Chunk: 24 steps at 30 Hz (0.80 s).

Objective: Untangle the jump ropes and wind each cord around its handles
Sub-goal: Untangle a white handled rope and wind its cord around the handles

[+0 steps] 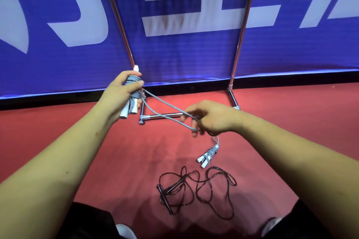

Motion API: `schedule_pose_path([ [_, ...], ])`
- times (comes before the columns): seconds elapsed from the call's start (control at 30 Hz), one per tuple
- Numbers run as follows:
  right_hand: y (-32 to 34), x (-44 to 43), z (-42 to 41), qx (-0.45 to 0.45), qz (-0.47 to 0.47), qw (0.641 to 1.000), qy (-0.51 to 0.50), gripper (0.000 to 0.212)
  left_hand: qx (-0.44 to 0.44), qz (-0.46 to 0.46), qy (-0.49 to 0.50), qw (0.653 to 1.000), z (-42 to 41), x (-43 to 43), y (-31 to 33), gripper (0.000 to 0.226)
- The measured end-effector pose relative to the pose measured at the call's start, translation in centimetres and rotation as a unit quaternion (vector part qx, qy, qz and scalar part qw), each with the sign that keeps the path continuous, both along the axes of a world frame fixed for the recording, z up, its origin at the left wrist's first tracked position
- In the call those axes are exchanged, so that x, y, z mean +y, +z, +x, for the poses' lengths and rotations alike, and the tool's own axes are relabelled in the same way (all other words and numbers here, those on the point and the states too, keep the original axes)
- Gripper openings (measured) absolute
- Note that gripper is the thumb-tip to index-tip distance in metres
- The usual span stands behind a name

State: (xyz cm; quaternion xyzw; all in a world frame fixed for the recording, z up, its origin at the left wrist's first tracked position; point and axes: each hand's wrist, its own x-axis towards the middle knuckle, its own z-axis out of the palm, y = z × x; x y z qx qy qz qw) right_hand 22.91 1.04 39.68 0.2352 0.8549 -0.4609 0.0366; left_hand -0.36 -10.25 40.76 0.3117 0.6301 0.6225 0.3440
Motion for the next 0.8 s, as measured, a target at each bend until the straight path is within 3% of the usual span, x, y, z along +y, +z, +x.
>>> schedule_pose_path([
  [0.07, 0.5, -0.7, -0.1, -0.033, 0.013, 0.999, -0.014, 0.044, -0.001, 0.003, 0.012, 1.000, -0.7, -0.2, 0.2, 0.023],
  [0.17, 1.0, -0.9, 0.0, 0.015, -0.004, 0.998, -0.054, 0.023, 0.001, -0.012, 0.042, 0.999, -2.0, -0.6, 0.2, 0.031],
  [0.27, 1.6, -0.6, 0.2, 0.050, 0.009, 0.999, -0.011, 0.044, 0.000, -0.044, 0.073, 0.996, -3.2, -1.2, 0.2, 0.040],
  [0.37, 1.4, 0.0, 0.5, 0.084, 0.013, 0.996, -0.008, 0.034, 0.072, -0.109, 0.055, 0.990, -3.9, -1.6, 0.4, 0.028],
  [0.5, 1.7, 0.4, 0.6, 0.066, 0.005, 0.997, -0.037, 0.031, 0.148, -0.167, 0.030, 0.974, -4.1, -1.7, 0.0, 0.028],
  [0.63, 2.5, 0.6, 0.5, 0.058, -0.035, 0.997, -0.043, 0.023, 0.367, -0.266, 0.045, 0.890, -5.1, -1.6, -0.7, 0.025],
  [0.8, 2.4, -0.4, 0.2, 0.035, -0.041, 0.997, 0.054, 0.020, 0.497, -0.305, 0.012, 0.812, -4.3, -0.7, -2.3, 0.026],
])
